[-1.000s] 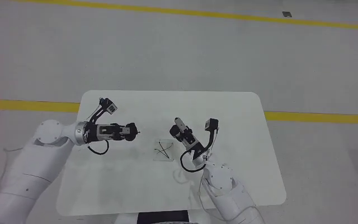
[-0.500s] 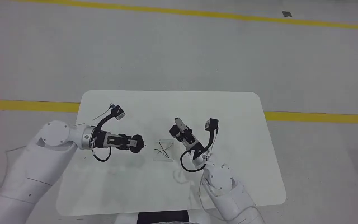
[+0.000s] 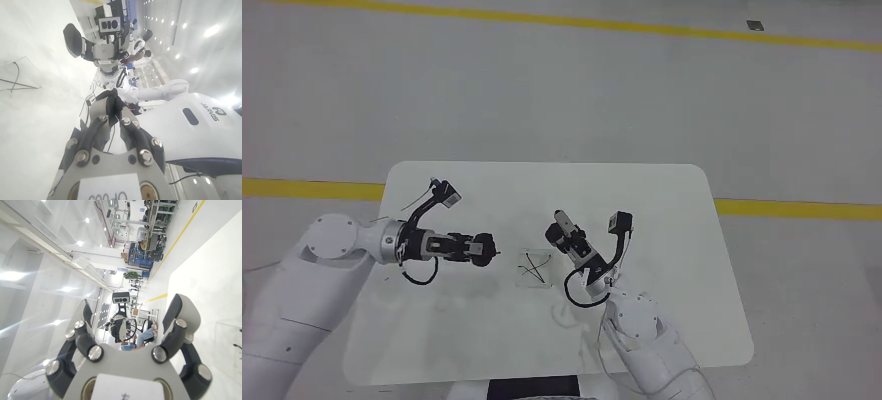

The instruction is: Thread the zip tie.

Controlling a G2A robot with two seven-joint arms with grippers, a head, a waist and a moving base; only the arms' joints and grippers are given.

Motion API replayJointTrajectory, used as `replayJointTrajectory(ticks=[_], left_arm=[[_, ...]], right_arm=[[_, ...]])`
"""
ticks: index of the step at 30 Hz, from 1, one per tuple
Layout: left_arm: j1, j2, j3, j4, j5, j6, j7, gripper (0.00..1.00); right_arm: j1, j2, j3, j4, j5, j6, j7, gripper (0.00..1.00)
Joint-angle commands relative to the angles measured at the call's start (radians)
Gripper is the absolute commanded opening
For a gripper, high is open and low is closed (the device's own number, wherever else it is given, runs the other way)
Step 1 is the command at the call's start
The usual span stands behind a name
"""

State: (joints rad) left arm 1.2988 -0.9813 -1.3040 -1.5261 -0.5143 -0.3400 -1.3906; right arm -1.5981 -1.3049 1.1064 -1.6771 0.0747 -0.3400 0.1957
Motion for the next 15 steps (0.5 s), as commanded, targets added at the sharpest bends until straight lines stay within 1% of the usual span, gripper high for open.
replayJointTrajectory(ticks=[1,4,6,7,15], left_arm=[[0.007,-0.002,-0.018,-0.009,0.001,0.000,0.001,0.00],[0.020,-0.008,-0.038,-0.015,-0.013,0.000,0.001,0.00],[0.025,-0.013,-0.041,-0.016,-0.011,0.000,0.001,0.00],[0.028,-0.015,-0.041,-0.009,-0.017,0.000,0.001,0.00],[0.028,-0.015,-0.041,-0.009,-0.017,0.000,0.001,0.00]], right_arm=[[0.000,0.000,0.000,0.000,0.000,0.000,0.000,1.00],[0.000,0.000,0.000,0.000,0.000,0.000,0.000,1.00],[0.000,0.000,0.000,0.000,0.000,0.000,0.000,1.00],[0.000,0.000,0.000,0.000,0.000,0.000,0.000,1.00],[0.000,0.000,0.000,0.000,0.000,0.000,0.000,1.00]])
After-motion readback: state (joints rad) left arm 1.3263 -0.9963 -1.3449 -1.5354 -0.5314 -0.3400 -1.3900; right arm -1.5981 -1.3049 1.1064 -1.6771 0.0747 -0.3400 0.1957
